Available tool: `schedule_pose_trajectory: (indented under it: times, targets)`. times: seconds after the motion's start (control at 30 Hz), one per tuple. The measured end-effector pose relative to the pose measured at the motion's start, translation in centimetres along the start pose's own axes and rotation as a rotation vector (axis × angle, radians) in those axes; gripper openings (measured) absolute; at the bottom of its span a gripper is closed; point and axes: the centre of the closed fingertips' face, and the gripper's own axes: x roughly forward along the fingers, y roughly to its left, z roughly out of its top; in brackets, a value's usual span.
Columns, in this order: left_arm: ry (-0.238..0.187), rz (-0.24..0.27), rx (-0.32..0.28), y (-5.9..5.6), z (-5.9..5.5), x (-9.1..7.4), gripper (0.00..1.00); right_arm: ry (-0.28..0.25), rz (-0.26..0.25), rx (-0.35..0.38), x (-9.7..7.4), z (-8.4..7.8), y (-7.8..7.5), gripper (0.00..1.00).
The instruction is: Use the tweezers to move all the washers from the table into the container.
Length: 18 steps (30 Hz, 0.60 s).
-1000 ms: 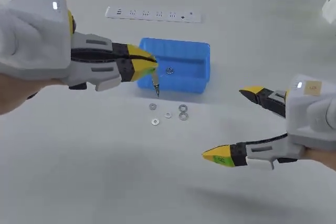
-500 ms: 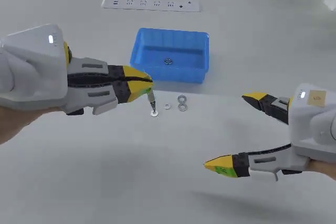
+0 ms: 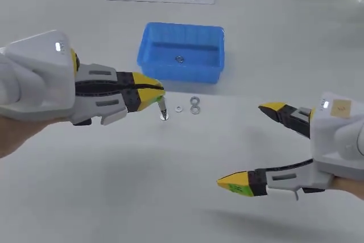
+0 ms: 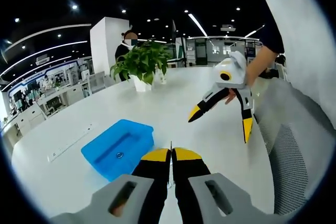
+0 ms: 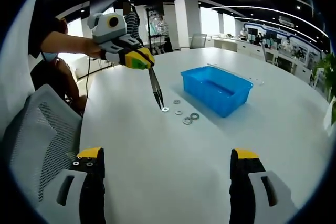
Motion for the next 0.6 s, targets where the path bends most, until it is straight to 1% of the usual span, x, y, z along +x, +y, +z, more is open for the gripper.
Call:
schedule_pose_trajectory:
  times: [0.1, 0.17, 0.2, 0.37, 0.5, 0.6]
  targets:
    - [0.003, 0.003, 0.002, 0.19, -0.23, 0.09, 0.05, -0.015, -0.001, -0.003, 0.02, 0.43, 0.12, 1.00]
    - [-0.005, 0.004, 0.004, 0.27, -0.19, 0.11, 0.05, -0.016, 0.003, 0.003, 0.06, 0.58, 0.27, 1.00]
    - [-0.007, 0.004, -0.004, 0.30, -0.21, 0.14, 0.05, -0.021, 0.005, 0.005, 0.08, 0.69, 0.35, 1.00]
    - [0.006, -0.004, -0.009, 0.16, -0.74, 0.33, 0.05, -0.022, 0.016, 0.005, 0.29, 0.85, 0.69, 1.00]
    - [-0.004, 0.000, -0.026, 0.25, -0.71, 0.21, 0.05, -0.022, 0.021, 0.012, 0.34, 0.94, 0.81, 1.00]
    - [0.003, -0.016, -0.046, 0.35, -0.83, -0.04, 0.05, -0.022, 0.027, 0.010, 0.46, 1.04, 1.02, 1.00]
